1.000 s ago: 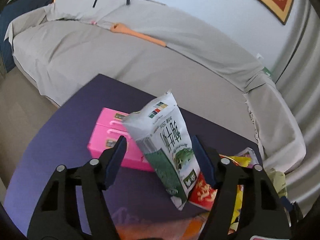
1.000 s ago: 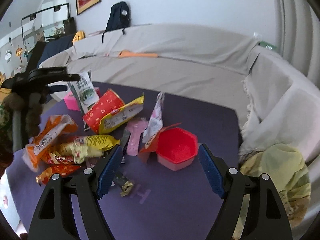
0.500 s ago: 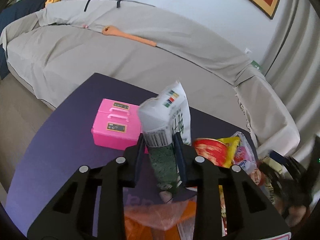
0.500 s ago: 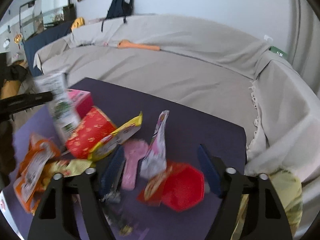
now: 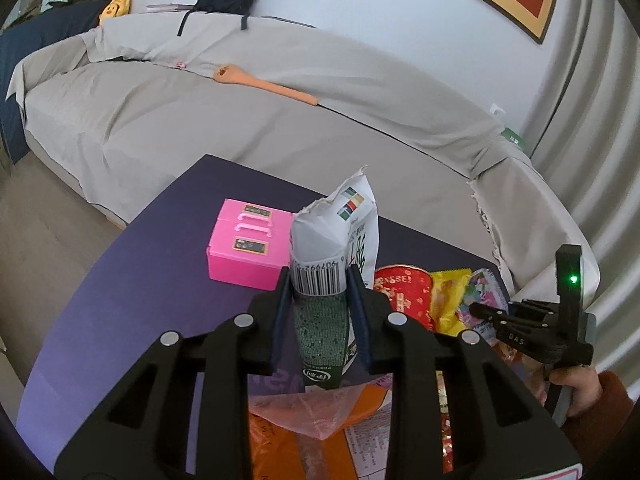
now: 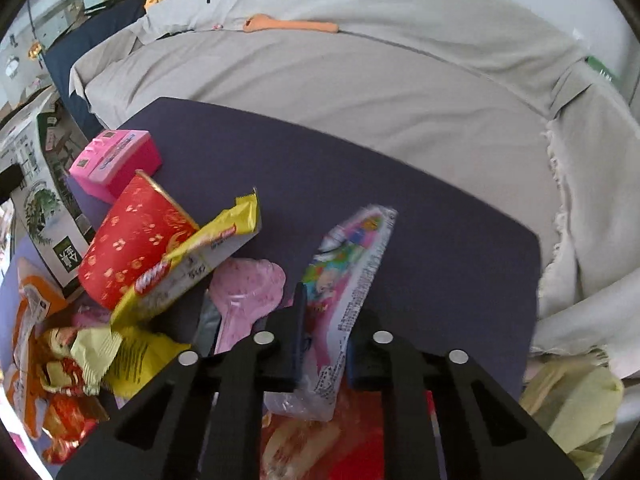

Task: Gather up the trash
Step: 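Carry the carton and pink wrapper with both tools toward the yellow trash bag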

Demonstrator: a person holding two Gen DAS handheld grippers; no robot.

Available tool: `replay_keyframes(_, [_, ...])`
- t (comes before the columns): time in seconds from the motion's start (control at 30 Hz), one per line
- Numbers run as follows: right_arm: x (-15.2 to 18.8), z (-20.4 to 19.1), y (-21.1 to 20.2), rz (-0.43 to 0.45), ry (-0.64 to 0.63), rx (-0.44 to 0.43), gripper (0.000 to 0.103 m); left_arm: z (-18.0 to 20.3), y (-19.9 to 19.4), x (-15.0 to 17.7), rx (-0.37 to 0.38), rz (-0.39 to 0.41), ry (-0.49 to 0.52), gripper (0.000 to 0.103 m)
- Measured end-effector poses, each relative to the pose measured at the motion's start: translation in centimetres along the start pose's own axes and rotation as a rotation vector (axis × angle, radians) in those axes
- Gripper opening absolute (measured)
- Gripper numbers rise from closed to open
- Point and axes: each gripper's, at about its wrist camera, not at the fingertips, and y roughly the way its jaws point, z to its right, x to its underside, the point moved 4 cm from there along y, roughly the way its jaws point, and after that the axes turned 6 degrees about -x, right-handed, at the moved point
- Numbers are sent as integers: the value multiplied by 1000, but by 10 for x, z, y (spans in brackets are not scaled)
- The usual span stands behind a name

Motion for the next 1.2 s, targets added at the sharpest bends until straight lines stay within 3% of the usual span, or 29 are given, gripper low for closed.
replay_keyframes(0.5, [4, 7, -86, 143, 0, -5, 11, 44, -60, -29, -18, 114, 73, 26])
replay_keyframes(0.73, [8, 10, -126, 210, 10, -5, 11, 53, -83, -32, -18, 124, 67, 26])
replay_keyframes(1.2, [36, 26, -215, 366, 37, -28, 11, 118, -126, -33, 45, 177, 161, 26])
